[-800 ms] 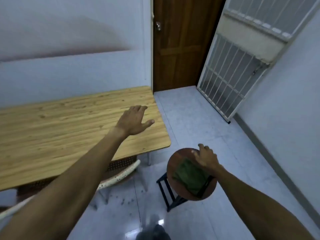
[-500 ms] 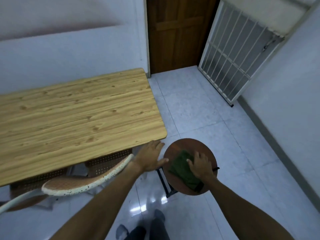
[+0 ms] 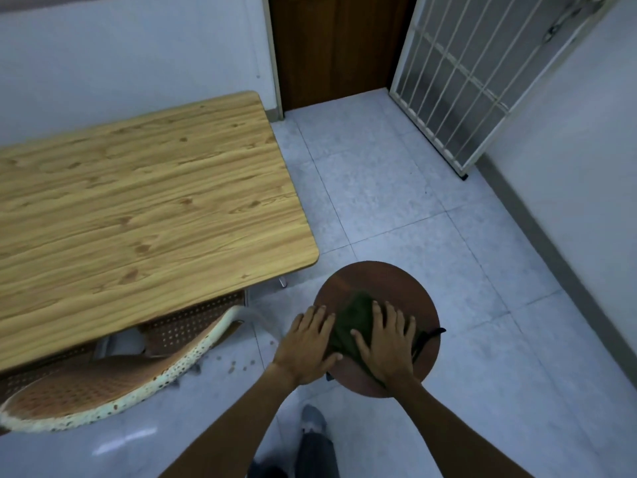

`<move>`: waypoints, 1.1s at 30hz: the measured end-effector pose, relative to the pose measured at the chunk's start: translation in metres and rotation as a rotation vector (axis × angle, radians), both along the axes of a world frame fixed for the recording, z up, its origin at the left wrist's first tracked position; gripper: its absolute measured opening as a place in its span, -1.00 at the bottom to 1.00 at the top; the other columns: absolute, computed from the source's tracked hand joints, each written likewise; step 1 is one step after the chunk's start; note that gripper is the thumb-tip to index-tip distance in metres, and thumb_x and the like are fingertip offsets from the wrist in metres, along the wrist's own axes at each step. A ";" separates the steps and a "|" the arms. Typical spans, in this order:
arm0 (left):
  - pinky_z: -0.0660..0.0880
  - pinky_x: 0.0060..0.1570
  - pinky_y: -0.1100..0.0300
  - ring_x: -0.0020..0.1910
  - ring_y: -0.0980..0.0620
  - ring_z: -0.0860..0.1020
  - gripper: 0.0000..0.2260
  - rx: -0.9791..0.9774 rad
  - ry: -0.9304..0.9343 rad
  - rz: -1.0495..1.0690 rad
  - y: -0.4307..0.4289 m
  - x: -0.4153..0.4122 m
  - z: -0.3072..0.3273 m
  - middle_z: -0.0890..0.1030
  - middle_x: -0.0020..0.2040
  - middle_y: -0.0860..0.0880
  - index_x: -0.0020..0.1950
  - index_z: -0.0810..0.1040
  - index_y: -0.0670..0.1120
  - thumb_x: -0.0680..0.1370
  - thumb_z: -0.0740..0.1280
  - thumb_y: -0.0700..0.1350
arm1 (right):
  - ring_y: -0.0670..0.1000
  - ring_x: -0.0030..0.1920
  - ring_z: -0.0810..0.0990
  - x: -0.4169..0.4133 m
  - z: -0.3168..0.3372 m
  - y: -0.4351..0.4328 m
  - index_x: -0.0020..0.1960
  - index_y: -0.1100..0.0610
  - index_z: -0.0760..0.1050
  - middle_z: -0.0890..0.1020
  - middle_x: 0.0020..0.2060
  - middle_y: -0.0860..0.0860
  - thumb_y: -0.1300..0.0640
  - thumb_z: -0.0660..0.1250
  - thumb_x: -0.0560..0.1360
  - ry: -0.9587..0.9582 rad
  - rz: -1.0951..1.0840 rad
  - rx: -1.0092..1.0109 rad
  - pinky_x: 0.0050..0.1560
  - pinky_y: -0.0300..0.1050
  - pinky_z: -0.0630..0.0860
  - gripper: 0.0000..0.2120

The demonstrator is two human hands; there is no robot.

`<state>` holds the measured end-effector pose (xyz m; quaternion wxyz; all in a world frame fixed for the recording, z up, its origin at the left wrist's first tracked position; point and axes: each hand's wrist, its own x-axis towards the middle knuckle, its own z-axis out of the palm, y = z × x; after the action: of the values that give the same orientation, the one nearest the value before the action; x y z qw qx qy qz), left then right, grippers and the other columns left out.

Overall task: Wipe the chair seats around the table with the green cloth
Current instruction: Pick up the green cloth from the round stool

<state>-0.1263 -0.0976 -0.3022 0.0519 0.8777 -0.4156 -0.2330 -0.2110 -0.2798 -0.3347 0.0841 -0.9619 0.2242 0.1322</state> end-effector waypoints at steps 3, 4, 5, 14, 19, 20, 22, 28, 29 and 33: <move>0.21 0.47 -0.19 0.50 -0.27 0.27 -0.29 -0.033 -0.001 0.011 -0.003 -0.005 -0.016 0.31 0.52 -0.23 0.55 0.25 -0.14 0.59 0.01 0.34 | 0.21 0.13 0.51 0.001 -0.004 0.000 0.43 0.13 0.39 0.56 0.21 0.18 -0.39 0.16 0.49 -0.041 -0.021 -0.039 0.14 0.15 0.35 -0.27; 0.27 0.43 -0.19 0.47 -0.27 0.33 -0.29 -0.039 -0.002 0.003 -0.004 -0.008 -0.022 0.36 0.49 -0.24 0.52 0.29 -0.15 0.59 -0.01 0.35 | 0.20 0.09 0.52 0.001 -0.006 -0.001 0.42 0.12 0.39 0.56 0.17 0.18 -0.38 0.17 0.48 -0.049 -0.023 -0.043 0.08 0.11 0.36 -0.27; 0.32 0.39 -0.20 0.43 -0.27 0.38 -0.29 -0.047 -0.001 -0.005 -0.006 -0.011 -0.027 0.41 0.46 -0.24 0.50 0.32 -0.15 0.59 -0.03 0.35 | 0.19 0.03 0.52 0.001 -0.009 -0.001 0.42 0.12 0.40 0.56 0.11 0.18 -0.36 0.17 0.49 -0.058 -0.016 -0.046 0.03 0.09 0.37 -0.29; 0.19 0.45 -0.20 0.50 -0.28 0.29 -0.31 -0.148 -0.015 0.085 0.010 -0.030 -0.028 0.31 0.52 -0.24 0.56 0.21 -0.12 0.58 0.06 0.31 | 0.09 -0.31 0.56 -0.004 -0.016 0.003 0.35 0.15 0.37 0.56 -0.14 0.15 -0.21 -0.09 0.66 -0.174 0.203 -0.017 -0.38 -0.02 0.56 -0.46; 0.17 0.51 -0.17 0.54 -0.21 0.22 -0.32 -0.199 -0.051 0.201 0.056 -0.037 0.021 0.25 0.56 -0.17 0.57 0.19 -0.09 0.59 0.07 0.32 | 0.02 -0.31 0.53 0.006 0.028 0.047 0.35 0.14 0.37 0.55 -0.16 0.09 -0.20 -0.08 0.67 -0.259 0.320 0.072 -0.36 -0.10 0.54 -0.48; 0.19 0.50 -0.17 0.54 -0.20 0.21 -0.32 -0.204 -0.057 0.226 0.069 -0.038 0.032 0.25 0.56 -0.17 0.57 0.19 -0.10 0.59 0.10 0.30 | 0.01 -0.31 0.52 0.010 0.039 0.059 0.36 0.15 0.38 0.55 -0.16 0.09 -0.19 -0.06 0.67 -0.282 0.362 0.090 -0.35 -0.11 0.54 -0.49; 0.25 0.47 -0.17 0.52 -0.20 0.24 -0.33 -0.230 -0.094 0.273 0.097 -0.039 0.059 0.27 0.55 -0.18 0.55 0.21 -0.12 0.58 0.14 0.28 | 0.01 -0.28 0.52 0.021 0.065 0.085 0.36 0.15 0.35 0.56 -0.15 0.09 -0.17 -0.03 0.68 -0.331 0.451 0.154 -0.31 -0.09 0.55 -0.52; 0.16 0.51 -0.15 0.55 -0.20 0.17 -0.31 -0.279 -0.268 0.441 0.193 -0.042 0.132 0.27 0.54 -0.20 0.55 0.22 -0.14 0.57 0.18 0.27 | 0.07 -0.29 0.54 0.059 0.146 0.181 0.33 0.18 0.40 0.57 -0.13 0.13 -0.15 0.04 0.67 -0.419 0.673 0.180 -0.38 -0.04 0.52 -0.53; 0.15 0.52 -0.14 0.55 -0.19 0.15 -0.30 -0.278 -0.283 0.471 0.211 -0.043 0.140 0.26 0.55 -0.20 0.55 0.21 -0.14 0.56 0.18 0.28 | 0.09 -0.30 0.54 0.064 0.155 0.198 0.33 0.19 0.41 0.57 -0.14 0.14 -0.16 0.02 0.67 -0.438 0.719 0.158 -0.39 -0.02 0.51 -0.51; 0.17 0.50 -0.16 0.54 -0.21 0.18 -0.28 -0.241 -0.321 0.542 0.274 -0.046 0.161 0.28 0.53 -0.21 0.54 0.23 -0.16 0.54 0.21 0.28 | 0.11 -0.24 0.59 0.077 0.185 0.264 0.35 0.20 0.43 0.59 -0.09 0.13 -0.18 0.01 0.66 -0.423 0.853 0.124 -0.33 -0.01 0.54 -0.47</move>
<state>-0.1727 0.1761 -0.1415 0.1493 0.9693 -0.1945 -0.0184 -0.1342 -0.0153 -0.1498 0.1234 -0.9670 -0.2209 -0.0307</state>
